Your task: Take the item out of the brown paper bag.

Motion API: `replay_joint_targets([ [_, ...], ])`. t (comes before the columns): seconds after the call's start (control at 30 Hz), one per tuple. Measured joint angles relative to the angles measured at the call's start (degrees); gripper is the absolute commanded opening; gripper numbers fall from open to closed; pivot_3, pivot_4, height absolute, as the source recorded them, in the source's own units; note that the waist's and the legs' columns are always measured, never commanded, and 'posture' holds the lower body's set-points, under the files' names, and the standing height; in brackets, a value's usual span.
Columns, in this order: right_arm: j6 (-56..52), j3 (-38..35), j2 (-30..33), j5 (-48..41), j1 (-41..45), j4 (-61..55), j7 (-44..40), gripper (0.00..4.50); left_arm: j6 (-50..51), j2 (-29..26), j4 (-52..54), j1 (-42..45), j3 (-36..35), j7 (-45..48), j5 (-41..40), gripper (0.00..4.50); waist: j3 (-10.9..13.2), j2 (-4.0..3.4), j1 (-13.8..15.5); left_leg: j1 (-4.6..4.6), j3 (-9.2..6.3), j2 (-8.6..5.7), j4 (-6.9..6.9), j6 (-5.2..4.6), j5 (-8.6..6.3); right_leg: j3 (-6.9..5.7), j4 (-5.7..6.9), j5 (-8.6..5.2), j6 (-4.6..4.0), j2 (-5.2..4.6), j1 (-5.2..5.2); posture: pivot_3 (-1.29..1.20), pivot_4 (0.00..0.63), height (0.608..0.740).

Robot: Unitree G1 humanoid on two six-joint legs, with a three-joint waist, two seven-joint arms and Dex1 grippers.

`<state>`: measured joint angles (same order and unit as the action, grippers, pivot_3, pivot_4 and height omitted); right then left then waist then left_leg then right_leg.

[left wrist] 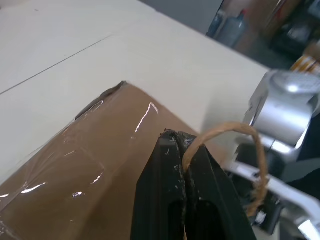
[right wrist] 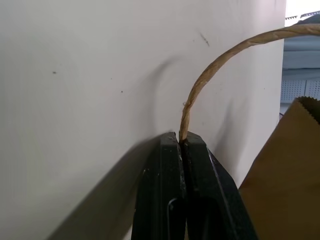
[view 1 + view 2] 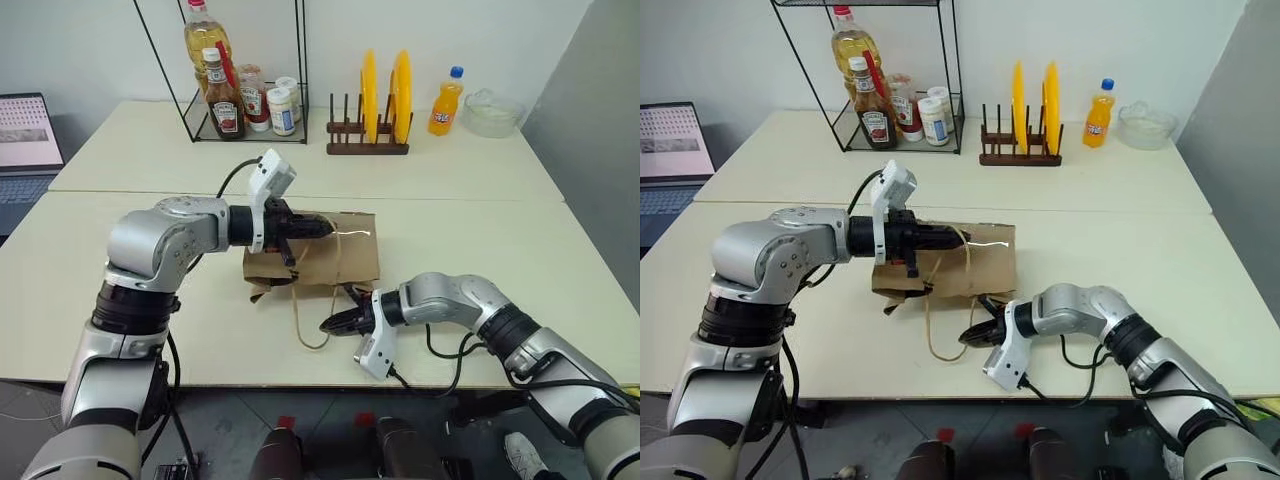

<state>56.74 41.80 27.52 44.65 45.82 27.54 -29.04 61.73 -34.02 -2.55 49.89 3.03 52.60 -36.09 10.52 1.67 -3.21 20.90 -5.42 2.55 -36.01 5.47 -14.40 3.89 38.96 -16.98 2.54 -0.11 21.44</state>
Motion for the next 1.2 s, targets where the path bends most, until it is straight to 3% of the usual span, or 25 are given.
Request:
replay_joint_targets([
  [0.2, 0.7, 0.4, 0.3, 1.9, 0.3, 0.2, 1.7, 0.02, 2.8, 2.0, -8.3, 7.1, -3.9, -3.4, -1.1, 0.0, 0.0, 0.01, 0.0, -0.03, -0.01, -0.02, 0.0, 0.01, 0.01, 0.0, 0.0, 0.01, -0.01, -0.02, -0.03, 0.0, 0.15, 0.74],
  [0.67, 0.8, 0.4, 1.5, 3.1, 0.5, 0.4, 3.2, 0.02, 1.3, 4.3, -17.6, 13.9, -4.1, -3.2, 0.5, 0.0, 0.0, 0.01, 0.2, 0.0, -0.04, -0.09, -0.01, 0.02, 0.01, -0.03, -0.01, 0.03, -0.03, -0.09, -0.05, 0.0, 0.15, 0.74],
  [0.83, 1.7, 0.4, 3.0, 3.1, -0.1, -0.5, 3.2, 0.02, -4.2, 4.3, -20.1, 20.6, -5.8, -3.7, 2.4, 0.0, -0.2, -0.07, 0.5, -0.02, -0.05, -0.37, 0.03, 0.02, 0.01, -0.04, -0.09, -0.02, 0.04, -0.39, -0.16, 0.0, 0.15, 0.74],
  [1.2, 1.7, 0.1, 3.8, 2.9, -0.4, -0.7, 3.2, 0.02, -8.1, 4.8, -24.7, 21.5, -5.7, -1.7, 5.0, 0.0, -0.3, -0.12, 0.6, -0.01, -0.26, -0.97, 0.0, -0.03, 0.01, -0.12, -0.09, -0.16, 0.43, -0.92, -0.25, 0.0, 0.15, 0.74],
])
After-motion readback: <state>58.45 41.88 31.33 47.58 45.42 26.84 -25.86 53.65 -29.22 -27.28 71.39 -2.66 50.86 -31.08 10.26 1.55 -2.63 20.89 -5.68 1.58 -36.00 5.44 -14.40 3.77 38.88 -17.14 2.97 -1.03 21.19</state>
